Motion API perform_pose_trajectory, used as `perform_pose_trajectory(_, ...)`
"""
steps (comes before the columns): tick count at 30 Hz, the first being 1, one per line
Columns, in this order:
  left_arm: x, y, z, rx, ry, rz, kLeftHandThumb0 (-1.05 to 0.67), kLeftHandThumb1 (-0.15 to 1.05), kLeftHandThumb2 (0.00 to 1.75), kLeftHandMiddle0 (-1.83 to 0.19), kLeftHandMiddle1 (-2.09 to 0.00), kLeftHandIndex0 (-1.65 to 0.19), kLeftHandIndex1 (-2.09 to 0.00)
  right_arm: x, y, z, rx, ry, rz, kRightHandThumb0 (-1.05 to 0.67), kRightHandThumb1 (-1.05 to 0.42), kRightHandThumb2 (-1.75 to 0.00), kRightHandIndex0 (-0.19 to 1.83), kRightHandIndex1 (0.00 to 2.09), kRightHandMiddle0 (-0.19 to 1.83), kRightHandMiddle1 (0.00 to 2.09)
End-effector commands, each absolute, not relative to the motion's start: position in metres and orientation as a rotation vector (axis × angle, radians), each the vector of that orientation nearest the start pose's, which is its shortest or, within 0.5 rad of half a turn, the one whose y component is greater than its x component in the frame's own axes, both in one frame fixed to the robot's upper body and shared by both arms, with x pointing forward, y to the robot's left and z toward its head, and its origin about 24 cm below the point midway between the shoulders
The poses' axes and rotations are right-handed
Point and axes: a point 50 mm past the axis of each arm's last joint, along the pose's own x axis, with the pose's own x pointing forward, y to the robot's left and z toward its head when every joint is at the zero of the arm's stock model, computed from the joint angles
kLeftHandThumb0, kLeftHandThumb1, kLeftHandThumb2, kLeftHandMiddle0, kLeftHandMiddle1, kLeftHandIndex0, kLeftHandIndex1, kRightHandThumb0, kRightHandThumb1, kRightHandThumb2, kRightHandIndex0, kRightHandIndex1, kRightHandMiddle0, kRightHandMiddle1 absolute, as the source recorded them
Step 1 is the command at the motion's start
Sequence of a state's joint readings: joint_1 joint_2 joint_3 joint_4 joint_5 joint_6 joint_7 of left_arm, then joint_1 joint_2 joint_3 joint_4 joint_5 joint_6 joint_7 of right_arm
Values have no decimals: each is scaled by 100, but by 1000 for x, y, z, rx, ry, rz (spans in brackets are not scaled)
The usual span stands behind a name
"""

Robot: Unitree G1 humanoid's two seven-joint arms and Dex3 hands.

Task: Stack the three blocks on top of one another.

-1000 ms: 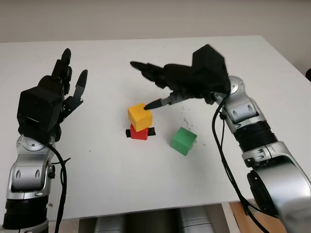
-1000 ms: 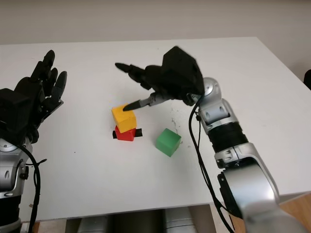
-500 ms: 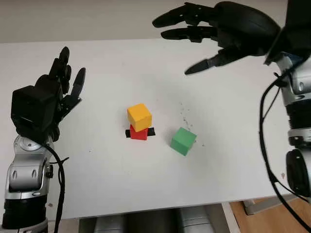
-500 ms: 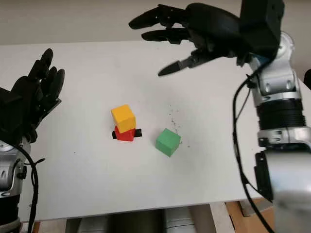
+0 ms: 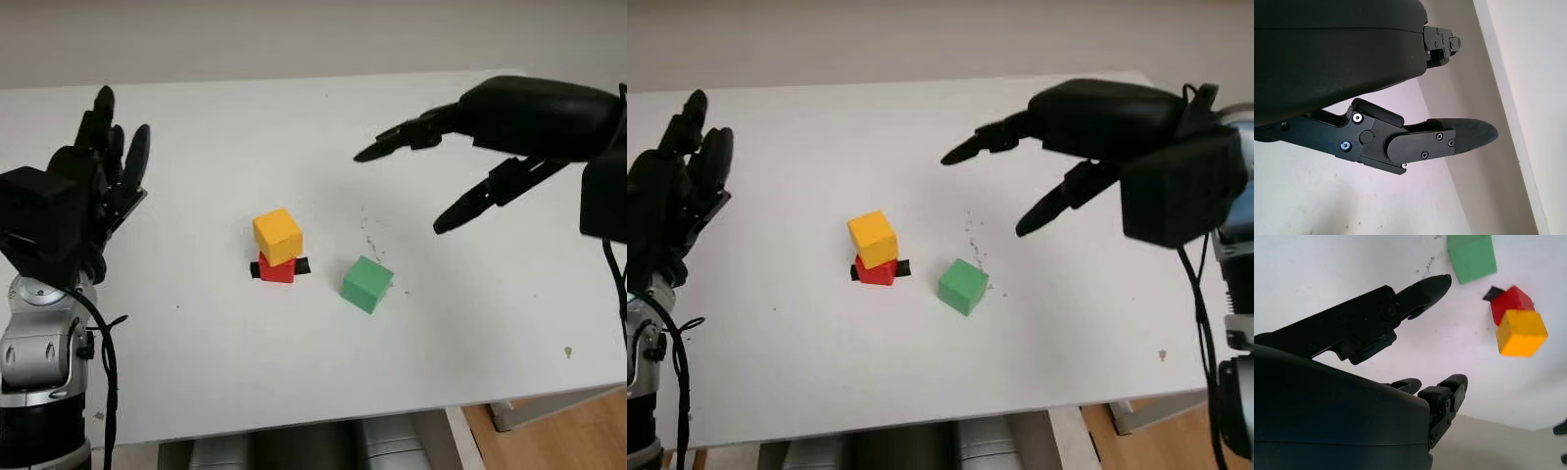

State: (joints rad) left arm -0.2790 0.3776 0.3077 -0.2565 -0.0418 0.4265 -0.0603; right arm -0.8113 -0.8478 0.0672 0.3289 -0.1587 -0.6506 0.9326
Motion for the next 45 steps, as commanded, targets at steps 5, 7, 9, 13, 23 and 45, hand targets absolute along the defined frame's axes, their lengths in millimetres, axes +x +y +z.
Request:
perform_pose_trajectory(5, 270, 257, 170, 260, -179, 235, -67, 105, 58, 7, -5, 7, -4, 310, -204, 251, -1530, -536, 909, -49, -90, -6, 38, 6, 43, 11)
perform_pose_trajectory(7, 270, 256, 169, 249, -183, 237, -67, 105, 58, 7, -5, 7, -5, 310, -202, 246, -1540, -555, 926, -50, -90, -6, 39, 6, 45, 11)
perform_pose_trajectory(9, 270, 255, 168, 245, -184, 235, -67, 105, 57, 7, -5, 7, -5, 310, -199, 238, -1527, -582, 943, -51, -89, -5, 40, 6, 48, 11)
perform_pose_trajectory(13, 270, 254, 167, 255, -179, 233, -68, 105, 56, 7, -5, 7, -5, 312, -194, 227, -1523, -614, 965, -53, -88, -5, 41, 7, 51, 12)
perform_pose_trajectory(23, 272, 252, 167, 257, -169, 229, -70, 105, 55, 7, -5, 6, -5, 322, -178, 202, -1571, -666, 996, -61, -84, -5, 48, 10, 57, 17)
perform_pose_trajectory(45, 273, 251, 166, 267, -166, 219, -69, 105, 53, 5, -6, 5, -6, 330, -168, 178, -1611, -685, 1027, -68, -84, -6, 50, 29, 28, 90)
